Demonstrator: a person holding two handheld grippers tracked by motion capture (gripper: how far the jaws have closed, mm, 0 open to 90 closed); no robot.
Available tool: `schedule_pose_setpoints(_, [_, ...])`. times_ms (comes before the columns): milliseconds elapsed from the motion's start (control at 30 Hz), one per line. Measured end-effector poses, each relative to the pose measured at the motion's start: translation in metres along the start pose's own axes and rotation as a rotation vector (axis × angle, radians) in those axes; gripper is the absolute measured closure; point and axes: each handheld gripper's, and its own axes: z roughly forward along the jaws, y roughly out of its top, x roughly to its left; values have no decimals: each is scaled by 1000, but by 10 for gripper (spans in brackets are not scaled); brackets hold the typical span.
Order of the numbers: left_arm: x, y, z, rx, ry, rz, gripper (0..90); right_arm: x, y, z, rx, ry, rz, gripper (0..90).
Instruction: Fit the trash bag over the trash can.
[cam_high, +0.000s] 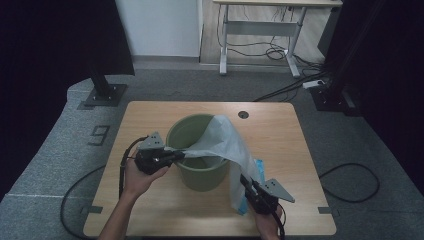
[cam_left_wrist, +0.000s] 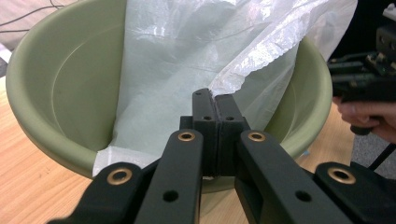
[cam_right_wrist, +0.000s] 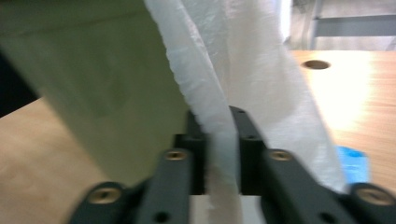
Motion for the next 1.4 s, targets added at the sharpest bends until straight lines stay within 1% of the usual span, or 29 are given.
schedule_pose_setpoints(33, [0,0,-1,-1,1,0,889,-3,3,-2,-14,-22,-1,873])
schedule_pose_setpoints(67, [0,-1,-1,-2,2,-1,888,-5,6,-4,-29,-42,-12,884])
schedule_pose_setpoints(167, [1,-2,-1,-5,-3,-6,887,-12,21,-10,-86,-84,-9,887])
schedule_pose_setpoints(233, [1,-2,-1,0,-11,-6,886,-16,34,-15,-146,-111,3,888])
schedule_pose_setpoints(267, [0,-2,-1,2,-13,-4,881,-18,41,-18,-177,-118,12,887])
schedule_pose_setpoints(300, [0,-2,-1,3,-12,-3,863,-20,50,-20,-205,-113,20,888])
schedule_pose_setpoints(333, [0,-2,-1,4,-11,-2,840,-21,56,-21,-216,-109,20,888])
schedule_pose_setpoints(367, [-1,-2,-2,2,1,-4,791,-21,62,-23,-232,-107,17,888])
schedule_pose_setpoints(400, [-1,-1,-3,-5,18,-15,718,-21,68,-24,-249,-106,10,887])
schedule_pose_setpoints(433, [-2,0,-4,-16,24,-25,630,-21,75,-25,-264,-103,-2,888])
schedule_pose_setpoints(500, [-4,2,-9,-39,30,-32,544,-21,84,-27,-281,-98,-14,887])
schedule_pose_setpoints(567, [-8,4,-14,-55,31,-29,488,-21,89,-28,-290,-92,-25,887])
schedule_pose_setpoints(600, [-12,7,-18,-65,39,-23,457,-20,91,-29,-291,-88,-33,887])
schedule_pose_setpoints(633, [-14,10,-21,-70,42,-17,421,-19,93,-30,-297,-94,-52,887])
schedule_pose_setpoints(700, [-18,14,-26,-74,44,-13,374,-19,96,-31,-294,-85,-55,887])
schedule_pose_setpoints(800, [-25,22,-28,-65,26,7,356,-17,99,-32,-291,-70,-64,887])
schedule_pose_setpoints(900, [-33,29,-23,-52,15,30,343,-12,105,-31,-291,-40,-68,887])
schedule_pose_setpoints(967, [-38,33,-16,-51,-11,39,340,-5,109,-30,-296,-23,-81,887])
schedule_pose_setpoints(1067, [-43,36,-5,-48,-44,41,339,4,114,-27,-295,7,-100,886])
schedule_pose_setpoints(1167, [-45,37,2,-44,-44,44,342,12,118,-22,-289,34,-113,887])
schedule_pose_setpoints(1300, [-48,37,11,-40,-44,50,352,18,122,-18,-283,63,-115,886])
schedule_pose_setpoints(1400, [-52,36,15,-35,-49,54,361,21,123,-16,-277,74,-114,886])
